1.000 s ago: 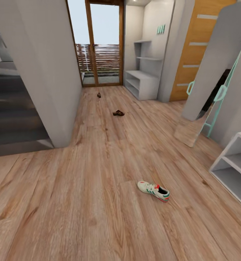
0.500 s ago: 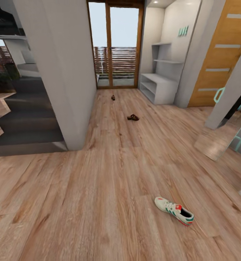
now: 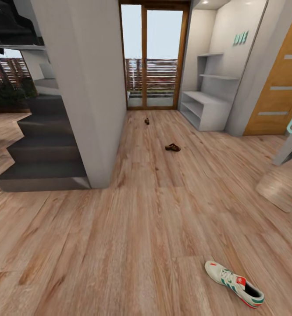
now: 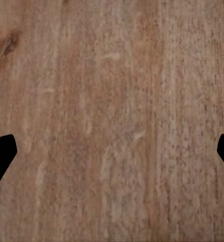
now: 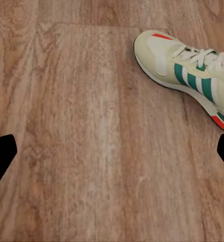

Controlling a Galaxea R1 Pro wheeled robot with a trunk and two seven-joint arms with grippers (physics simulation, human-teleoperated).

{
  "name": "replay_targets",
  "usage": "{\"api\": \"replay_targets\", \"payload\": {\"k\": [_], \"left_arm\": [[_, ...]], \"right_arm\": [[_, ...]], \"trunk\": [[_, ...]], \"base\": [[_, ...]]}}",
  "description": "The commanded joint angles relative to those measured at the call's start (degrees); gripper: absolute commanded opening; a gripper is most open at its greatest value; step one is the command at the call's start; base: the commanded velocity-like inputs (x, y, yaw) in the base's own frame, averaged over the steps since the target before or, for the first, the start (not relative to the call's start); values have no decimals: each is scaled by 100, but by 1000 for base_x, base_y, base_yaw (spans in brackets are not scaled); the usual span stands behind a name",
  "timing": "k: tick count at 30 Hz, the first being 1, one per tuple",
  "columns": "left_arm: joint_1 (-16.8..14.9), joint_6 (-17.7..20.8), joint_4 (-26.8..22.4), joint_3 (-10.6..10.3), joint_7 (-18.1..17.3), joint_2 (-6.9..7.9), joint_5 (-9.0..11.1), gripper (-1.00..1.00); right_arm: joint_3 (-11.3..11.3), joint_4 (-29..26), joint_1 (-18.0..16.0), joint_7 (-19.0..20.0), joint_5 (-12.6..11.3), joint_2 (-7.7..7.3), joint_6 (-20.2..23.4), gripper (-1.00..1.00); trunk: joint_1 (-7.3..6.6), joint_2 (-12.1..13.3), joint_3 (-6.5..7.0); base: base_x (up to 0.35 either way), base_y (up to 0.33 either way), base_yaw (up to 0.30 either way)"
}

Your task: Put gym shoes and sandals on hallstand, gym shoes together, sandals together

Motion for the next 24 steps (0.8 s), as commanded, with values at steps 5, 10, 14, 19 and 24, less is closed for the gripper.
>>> {"api": "replay_targets", "payload": {"k": [5,10,14,19,24], "left_arm": [[-3,-16,5,0,5,1,14,100],[-3,-19,5,0,5,-1,12,100],[-3,-19,5,0,5,-4,16,100],[-3,-19,5,0,5,-7,16,100],[-3,-19,5,0,5,-8,14,100]], "right_arm": [[-13,-5,0,-7,-14,-2,-16,100],[-26,-13,-1,-7,-20,-2,-16,100],[-37,-15,0,-8,-22,-2,-16,100],[-37,-10,1,-8,-22,-2,-16,100],[-38,-7,0,-8,-17,-2,-16,100]], "trunk": [[2,-1,-4],[2,-1,-4],[2,-1,-4],[2,-1,-4],[2,-1,-4]], "base": [[316,104,3],[316,106,1],[317,102,0],[323,66,0],[331,11,0]]}}
